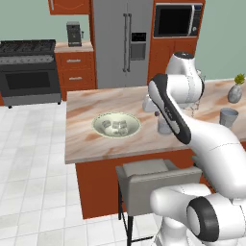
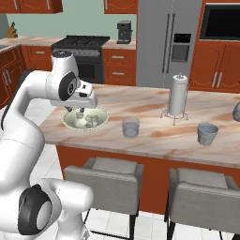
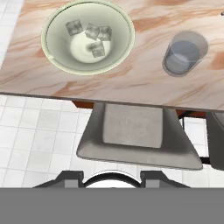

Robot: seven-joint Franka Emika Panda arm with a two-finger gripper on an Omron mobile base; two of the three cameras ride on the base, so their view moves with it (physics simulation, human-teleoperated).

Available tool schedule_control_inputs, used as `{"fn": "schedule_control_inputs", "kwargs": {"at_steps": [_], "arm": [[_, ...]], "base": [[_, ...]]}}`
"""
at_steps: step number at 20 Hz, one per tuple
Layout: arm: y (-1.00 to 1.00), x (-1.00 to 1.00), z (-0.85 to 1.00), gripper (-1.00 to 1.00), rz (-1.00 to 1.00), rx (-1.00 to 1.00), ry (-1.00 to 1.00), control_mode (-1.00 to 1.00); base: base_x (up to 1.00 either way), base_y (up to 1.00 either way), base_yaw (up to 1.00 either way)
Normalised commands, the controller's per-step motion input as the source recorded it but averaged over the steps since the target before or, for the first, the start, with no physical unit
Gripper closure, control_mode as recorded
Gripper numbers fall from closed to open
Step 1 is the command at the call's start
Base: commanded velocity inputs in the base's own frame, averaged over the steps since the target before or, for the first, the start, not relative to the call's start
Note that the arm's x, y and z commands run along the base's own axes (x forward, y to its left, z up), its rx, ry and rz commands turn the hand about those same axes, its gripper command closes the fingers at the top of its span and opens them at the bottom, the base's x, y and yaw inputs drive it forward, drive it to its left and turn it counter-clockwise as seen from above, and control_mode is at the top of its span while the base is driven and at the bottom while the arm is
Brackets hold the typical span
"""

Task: There are four ice cubes in the ice bowl. Place two ice cubes in each glass of water.

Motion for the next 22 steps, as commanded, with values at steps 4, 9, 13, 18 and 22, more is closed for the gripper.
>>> {"fn": "schedule_control_inputs", "kwargs": {"at_steps": [4, 9, 13, 18, 22], "arm": [[0.04, 0.0, 0.0, -1.0, 0.0, -0.02, 0.0, -1.0], [0.17, 0.05, 0.0, -1.0, -0.01, -0.13, -0.01, -1.0], [0.11, 0.09, -0.01, -1.0, 0.0, -0.09, 0.0, -1.0], [0.05, 0.09, 0.0, -1.0, -0.03, -0.03, 0.0, -1.0], [0.07, 0.29, -0.03, -1.0, -0.04, -0.01, -0.02, -1.0]], "base": [[0.0, 0.0, 0.0], [0.0, 0.0, 0.0], [0.0, 0.0, 0.0], [0.0, 0.0, 0.0], [0.0, 0.0, 0.0]]}}
